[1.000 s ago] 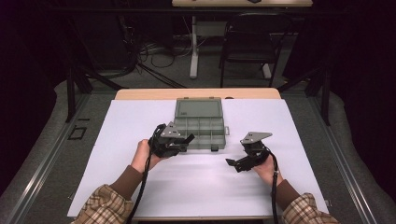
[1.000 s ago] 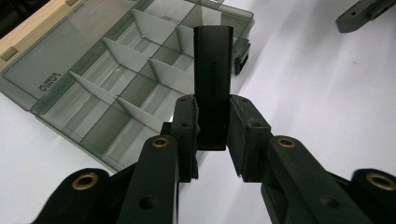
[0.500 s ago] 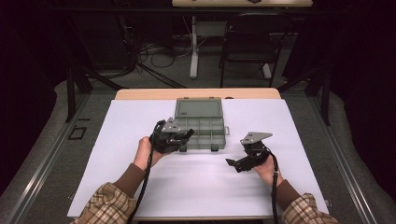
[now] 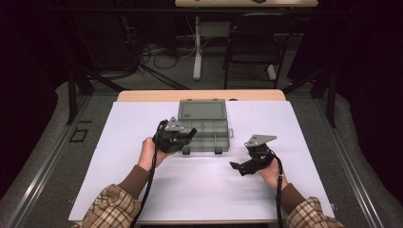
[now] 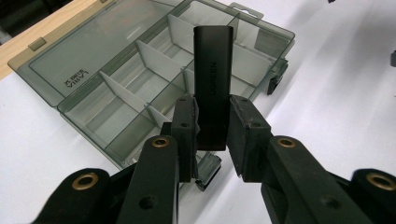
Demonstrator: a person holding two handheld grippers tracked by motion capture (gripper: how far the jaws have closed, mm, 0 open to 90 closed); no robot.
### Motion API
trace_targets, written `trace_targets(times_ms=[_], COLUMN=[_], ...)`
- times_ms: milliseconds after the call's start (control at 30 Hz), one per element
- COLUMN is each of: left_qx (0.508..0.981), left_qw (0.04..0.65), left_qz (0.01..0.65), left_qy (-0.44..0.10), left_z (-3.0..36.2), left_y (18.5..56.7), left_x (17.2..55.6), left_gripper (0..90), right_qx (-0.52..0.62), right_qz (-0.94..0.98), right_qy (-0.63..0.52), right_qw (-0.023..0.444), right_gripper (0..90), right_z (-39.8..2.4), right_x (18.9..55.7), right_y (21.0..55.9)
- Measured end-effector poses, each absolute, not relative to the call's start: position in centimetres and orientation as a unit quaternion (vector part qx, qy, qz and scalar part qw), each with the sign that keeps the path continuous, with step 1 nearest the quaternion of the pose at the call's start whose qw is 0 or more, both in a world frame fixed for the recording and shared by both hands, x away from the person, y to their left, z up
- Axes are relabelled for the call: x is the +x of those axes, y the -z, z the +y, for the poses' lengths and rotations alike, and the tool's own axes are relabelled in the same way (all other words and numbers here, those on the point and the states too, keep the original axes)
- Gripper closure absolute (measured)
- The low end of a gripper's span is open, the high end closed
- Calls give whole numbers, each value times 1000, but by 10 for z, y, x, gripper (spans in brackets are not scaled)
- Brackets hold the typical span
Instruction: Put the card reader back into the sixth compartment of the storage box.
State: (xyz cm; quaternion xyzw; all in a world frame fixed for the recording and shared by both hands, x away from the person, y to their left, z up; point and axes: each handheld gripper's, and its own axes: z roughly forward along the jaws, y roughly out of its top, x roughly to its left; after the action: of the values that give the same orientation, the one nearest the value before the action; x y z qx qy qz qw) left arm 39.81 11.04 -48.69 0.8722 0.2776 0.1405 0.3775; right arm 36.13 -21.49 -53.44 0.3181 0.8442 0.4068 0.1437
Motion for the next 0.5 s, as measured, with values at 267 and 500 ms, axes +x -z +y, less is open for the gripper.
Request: trace_targets(times_ms=[267,500], left_qx=[871,869], left_qw=[377,377], left_qz=[286,292], left_qy=[-137,-135], left_z=[108,105], left_y=[490,493], left_x=[402,406], left_gripper=[736,735], right_qx=[316,316], right_qz=[844,845], right_qy=[-408,-406], right_qw=[146,147], right_gripper=[0,0], right_z=[-214,-214], right_x=[361,361], right_y=[534,535])
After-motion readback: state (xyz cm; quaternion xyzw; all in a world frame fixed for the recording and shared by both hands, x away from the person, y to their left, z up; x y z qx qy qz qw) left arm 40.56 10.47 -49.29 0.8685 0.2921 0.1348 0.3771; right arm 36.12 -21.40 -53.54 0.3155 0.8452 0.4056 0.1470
